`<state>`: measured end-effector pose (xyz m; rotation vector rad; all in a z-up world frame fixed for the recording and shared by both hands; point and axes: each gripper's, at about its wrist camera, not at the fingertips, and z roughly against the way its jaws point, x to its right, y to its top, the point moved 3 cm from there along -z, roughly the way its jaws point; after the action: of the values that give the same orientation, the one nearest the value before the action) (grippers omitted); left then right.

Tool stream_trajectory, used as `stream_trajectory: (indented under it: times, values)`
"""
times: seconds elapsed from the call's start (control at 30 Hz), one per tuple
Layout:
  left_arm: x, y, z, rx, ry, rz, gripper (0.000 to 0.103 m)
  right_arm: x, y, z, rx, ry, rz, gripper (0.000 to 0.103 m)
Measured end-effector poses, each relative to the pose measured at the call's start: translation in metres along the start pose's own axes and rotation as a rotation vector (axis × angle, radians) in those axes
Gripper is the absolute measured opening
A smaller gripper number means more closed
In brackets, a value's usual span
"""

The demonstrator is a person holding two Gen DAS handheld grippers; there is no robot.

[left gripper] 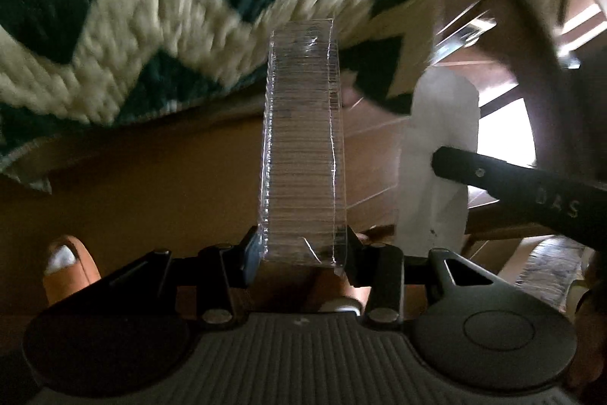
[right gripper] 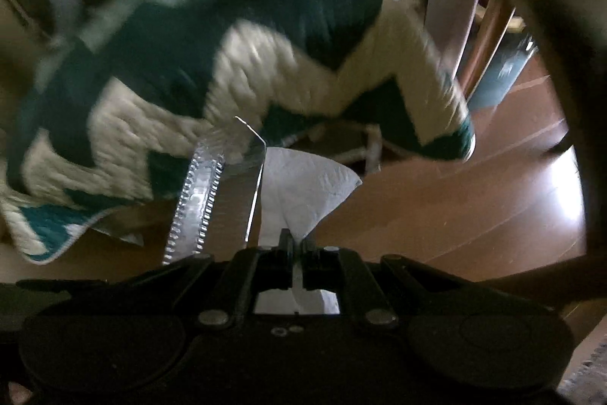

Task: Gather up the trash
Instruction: 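Lift the tray and paper and carry both tools over the green bin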

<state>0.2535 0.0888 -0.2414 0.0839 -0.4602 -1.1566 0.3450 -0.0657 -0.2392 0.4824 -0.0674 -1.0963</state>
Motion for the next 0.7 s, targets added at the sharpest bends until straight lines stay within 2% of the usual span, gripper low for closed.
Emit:
stream_trajectory:
  times: [0.13,0.43,0.7]
  values:
    - [0.027,-0.001,0.056,0.087,-0.036,-0.040,0.042,-0.004,0.003,0.069,0.092,0.013,0.017,0.003]
    - [0.094,-0.007,0.164,0.284,-0.092,-0.161,0.042,-0.011,-0.007,0.184,0.280,0.021,0.061,0.003]
    - [0.143,-0.004,0.230,0.417,-0.135,-0.260,0.042,-0.004,-0.011,0.275,0.442,0.024,0.095,0.003]
